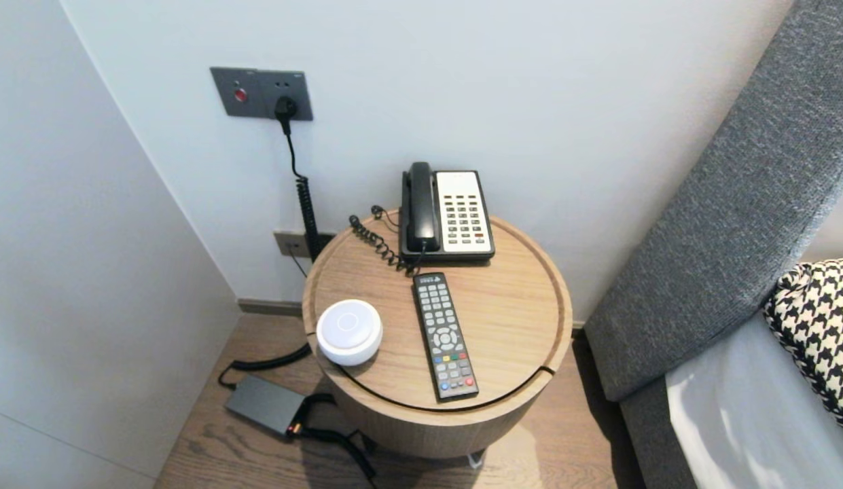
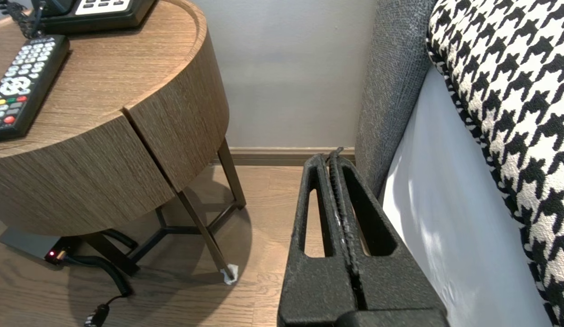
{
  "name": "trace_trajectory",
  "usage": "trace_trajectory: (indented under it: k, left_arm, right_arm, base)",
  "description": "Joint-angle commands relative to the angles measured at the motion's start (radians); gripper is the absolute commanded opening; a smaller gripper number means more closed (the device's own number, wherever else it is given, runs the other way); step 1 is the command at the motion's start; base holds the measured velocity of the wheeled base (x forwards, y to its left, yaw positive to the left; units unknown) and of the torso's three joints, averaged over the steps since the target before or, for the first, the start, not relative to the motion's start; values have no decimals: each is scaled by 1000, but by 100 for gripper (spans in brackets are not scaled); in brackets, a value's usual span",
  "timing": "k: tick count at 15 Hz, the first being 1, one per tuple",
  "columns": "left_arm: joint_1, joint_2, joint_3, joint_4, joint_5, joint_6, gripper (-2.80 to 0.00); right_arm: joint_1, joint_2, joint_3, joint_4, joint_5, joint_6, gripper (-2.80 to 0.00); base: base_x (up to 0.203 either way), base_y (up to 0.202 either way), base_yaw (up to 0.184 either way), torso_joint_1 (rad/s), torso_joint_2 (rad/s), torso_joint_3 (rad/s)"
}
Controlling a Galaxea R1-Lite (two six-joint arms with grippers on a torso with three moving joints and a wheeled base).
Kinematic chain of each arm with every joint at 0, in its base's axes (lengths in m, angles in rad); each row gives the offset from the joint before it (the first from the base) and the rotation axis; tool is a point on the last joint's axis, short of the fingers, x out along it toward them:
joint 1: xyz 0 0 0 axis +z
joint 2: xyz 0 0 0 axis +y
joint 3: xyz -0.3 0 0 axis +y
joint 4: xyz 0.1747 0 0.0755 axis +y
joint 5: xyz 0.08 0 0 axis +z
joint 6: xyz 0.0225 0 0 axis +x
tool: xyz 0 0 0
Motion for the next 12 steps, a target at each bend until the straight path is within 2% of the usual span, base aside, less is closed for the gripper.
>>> trace_trajectory:
  k: [1, 4, 5, 7, 9, 12]
  left_arm:
    - [1, -45, 60, -68, 0, -1, -280]
    - [-2, -76, 92, -102, -54, -5, -280]
    - [-4, -83, 114, -146, -62, -9, -280]
    - [-11, -126, 126, -178, -64, -11, -280]
    - [-18, -246, 134, -199, -69, 2, -280]
    - [-23, -278, 146, -226, -70, -33, -280]
  right_arm:
    - [0, 1, 25, 0, 0, -1, -280]
    - [0, 1, 25, 0, 0, 1, -280]
    - [0, 1, 25, 0, 0, 0, -280]
    - [0, 1, 25, 0, 0, 0, -280]
    - [0, 1, 25, 0, 0, 1, -280]
    - [0, 1, 25, 0, 0, -1, -280]
  base:
    - [0, 0, 0, 0, 0, 0]
    - [0, 0, 0, 0, 0, 0]
    - [0, 0, 0, 0, 0, 0]
    - [0, 0, 0, 0, 0, 0]
    - [0, 0, 0, 0, 0, 0]
    - [0, 0, 0, 0, 0, 0]
